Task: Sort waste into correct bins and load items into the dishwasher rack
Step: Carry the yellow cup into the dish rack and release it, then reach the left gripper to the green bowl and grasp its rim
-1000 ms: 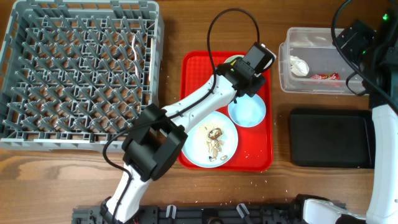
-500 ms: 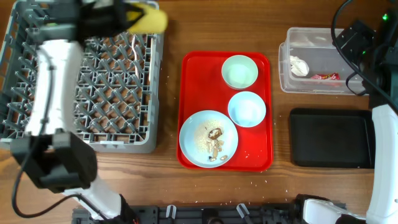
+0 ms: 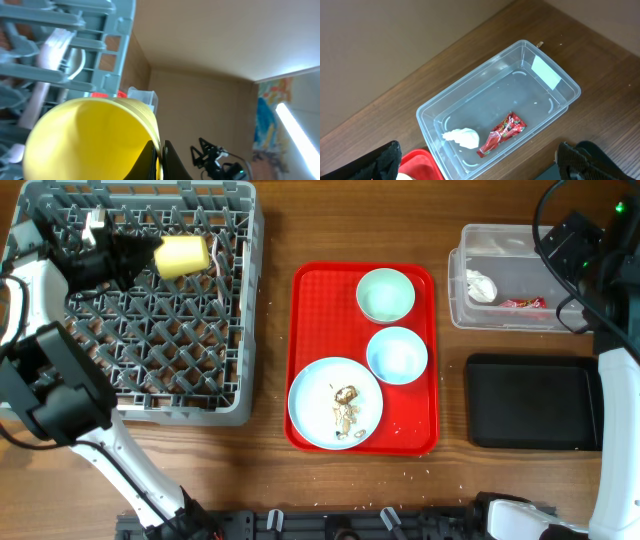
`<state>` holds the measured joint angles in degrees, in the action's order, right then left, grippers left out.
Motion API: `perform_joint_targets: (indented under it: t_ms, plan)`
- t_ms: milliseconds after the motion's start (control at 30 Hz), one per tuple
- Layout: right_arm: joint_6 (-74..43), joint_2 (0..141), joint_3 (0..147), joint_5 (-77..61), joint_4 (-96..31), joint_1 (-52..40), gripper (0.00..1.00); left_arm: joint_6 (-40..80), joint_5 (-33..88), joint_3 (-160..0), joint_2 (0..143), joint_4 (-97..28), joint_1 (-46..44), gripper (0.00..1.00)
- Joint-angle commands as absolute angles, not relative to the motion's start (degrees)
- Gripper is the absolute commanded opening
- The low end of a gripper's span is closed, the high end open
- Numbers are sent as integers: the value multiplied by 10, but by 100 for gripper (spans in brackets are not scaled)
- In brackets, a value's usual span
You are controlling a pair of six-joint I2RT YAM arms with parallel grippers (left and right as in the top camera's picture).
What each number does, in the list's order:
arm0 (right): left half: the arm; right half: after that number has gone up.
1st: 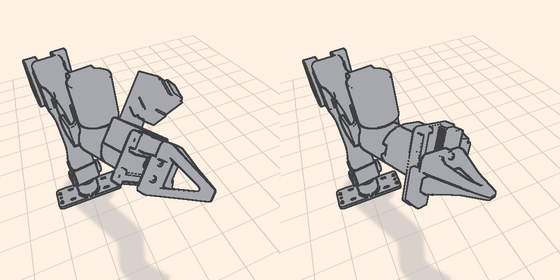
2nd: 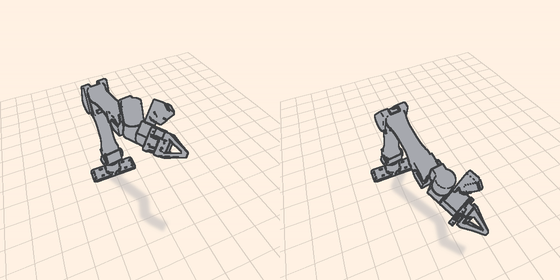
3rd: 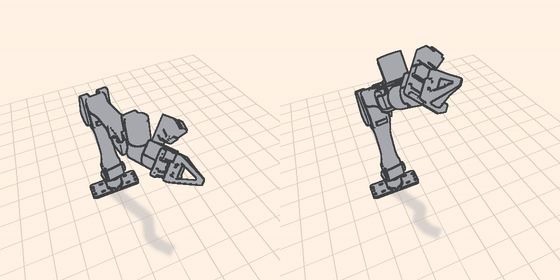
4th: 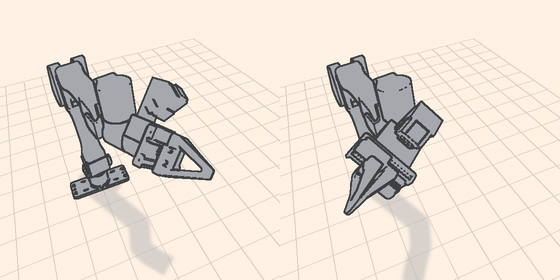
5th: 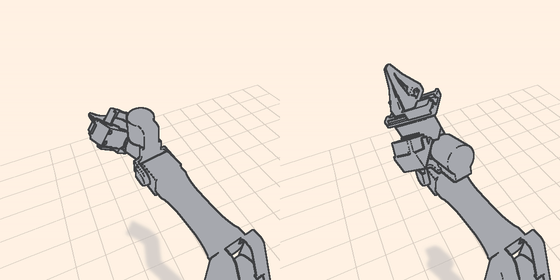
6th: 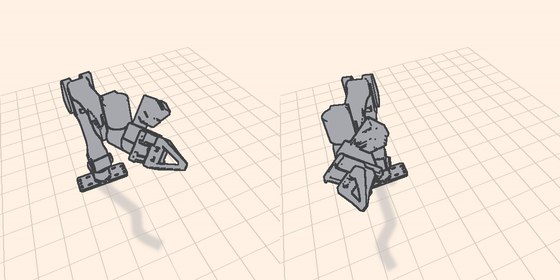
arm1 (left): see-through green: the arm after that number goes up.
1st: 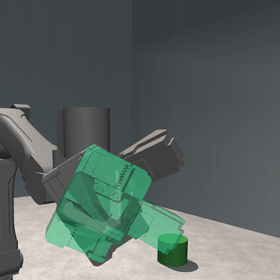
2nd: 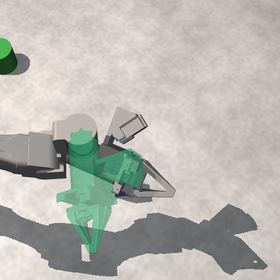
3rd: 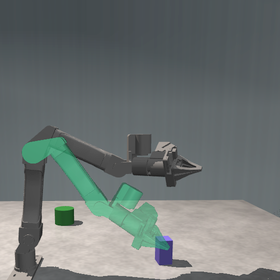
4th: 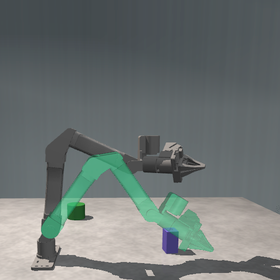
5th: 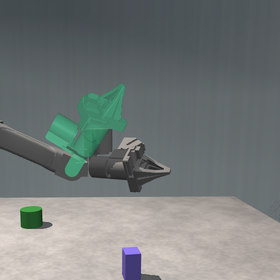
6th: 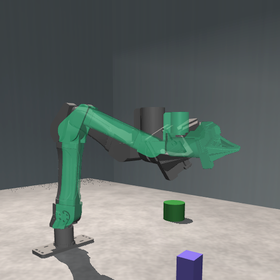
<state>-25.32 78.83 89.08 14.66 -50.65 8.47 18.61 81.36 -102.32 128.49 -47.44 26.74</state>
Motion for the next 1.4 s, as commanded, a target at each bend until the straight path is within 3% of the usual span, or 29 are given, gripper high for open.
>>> perform_joint_targets:
  t_ms: [0, 733, 833, 1033, 1200, 1333, 1367]
  plan:
    - [-256, 794, 892, 154, -507, 86, 100, 189, 855, -1022, 1315, -476, 292, 4]
    - [-255, 794, 892, 154, -506, 86, 100, 185, 706, -1022, 1315, -507, 375, 4]
    - [-256, 794, 892, 154, -507, 86, 100, 185, 706, -1022, 1315, -506, 383, 22]
    - [-256, 794, 892, 154, -507, 86, 100, 185, 701, -1022, 1296, -507, 406, 16]
    - [-256, 794, 892, 154, -507, 86, 100, 185, 599, -1024, 1220, -531, 404, 4]
    - [-256, 794, 892, 154, -507, 86, 100, 181, 390, -1024, 1106, -556, 319, 5]
    - [-256, 794, 892, 154, -507, 86, 100, 172, 366, -1024, 1095, -559, 295, 9]
